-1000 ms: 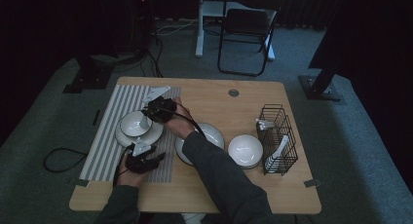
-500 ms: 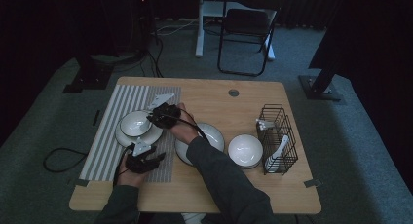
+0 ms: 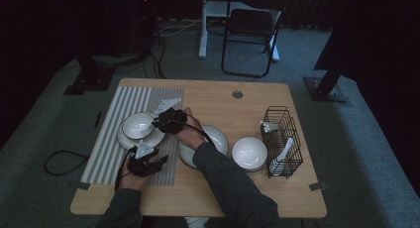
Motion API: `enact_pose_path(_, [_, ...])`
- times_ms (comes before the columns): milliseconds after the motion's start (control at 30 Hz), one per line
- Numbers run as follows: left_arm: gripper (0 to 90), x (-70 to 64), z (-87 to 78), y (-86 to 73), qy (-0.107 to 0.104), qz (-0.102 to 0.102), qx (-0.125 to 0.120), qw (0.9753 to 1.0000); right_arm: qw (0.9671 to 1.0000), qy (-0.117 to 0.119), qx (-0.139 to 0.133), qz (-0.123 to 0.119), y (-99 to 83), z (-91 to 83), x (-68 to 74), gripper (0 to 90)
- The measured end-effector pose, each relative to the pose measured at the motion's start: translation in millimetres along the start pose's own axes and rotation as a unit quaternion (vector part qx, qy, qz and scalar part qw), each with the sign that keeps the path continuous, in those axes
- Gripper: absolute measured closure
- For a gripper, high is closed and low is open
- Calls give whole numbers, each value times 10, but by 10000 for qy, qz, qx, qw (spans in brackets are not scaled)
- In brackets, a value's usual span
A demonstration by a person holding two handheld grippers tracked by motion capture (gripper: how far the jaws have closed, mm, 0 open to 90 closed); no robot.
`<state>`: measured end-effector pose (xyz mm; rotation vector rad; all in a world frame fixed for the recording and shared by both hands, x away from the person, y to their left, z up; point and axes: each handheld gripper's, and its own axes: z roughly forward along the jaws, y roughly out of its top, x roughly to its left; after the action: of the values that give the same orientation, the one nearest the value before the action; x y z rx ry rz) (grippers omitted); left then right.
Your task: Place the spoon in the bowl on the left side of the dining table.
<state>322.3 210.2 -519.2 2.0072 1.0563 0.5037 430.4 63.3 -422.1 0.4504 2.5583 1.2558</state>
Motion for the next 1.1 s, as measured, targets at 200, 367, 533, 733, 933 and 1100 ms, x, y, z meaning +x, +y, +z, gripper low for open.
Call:
enact_pose_path(200, [513, 2, 1, 2, -2, -2, 16, 10000, 10000, -13, 47, -35, -35, -31, 32, 766])
enact_pose_path(367, [512, 3, 2, 2, -7, 2, 26, 10000, 10000, -12, 63, -46, -50, -47, 62, 732])
enact_pose_path(533, [511, 3, 5, 3, -11, -13, 27, 10000, 9999, -2, 83, -74, -52, -74, 78, 723])
enact_pose_path(733, [510, 1, 7, 2, -18, -38, 17, 10000, 10000, -2, 34, -17, -56, -133, 83, 702])
enact_pose_path(933, [510, 1, 9, 3, -17, -41, 22, 10000, 10000, -39, -29, -18, -46, -239, 85, 687])
enact_pose_path(1100, [509, 1, 9, 3, -22, -42, 33, 10000, 9999, -41, -100, -19, -35, -345, 115, 667])
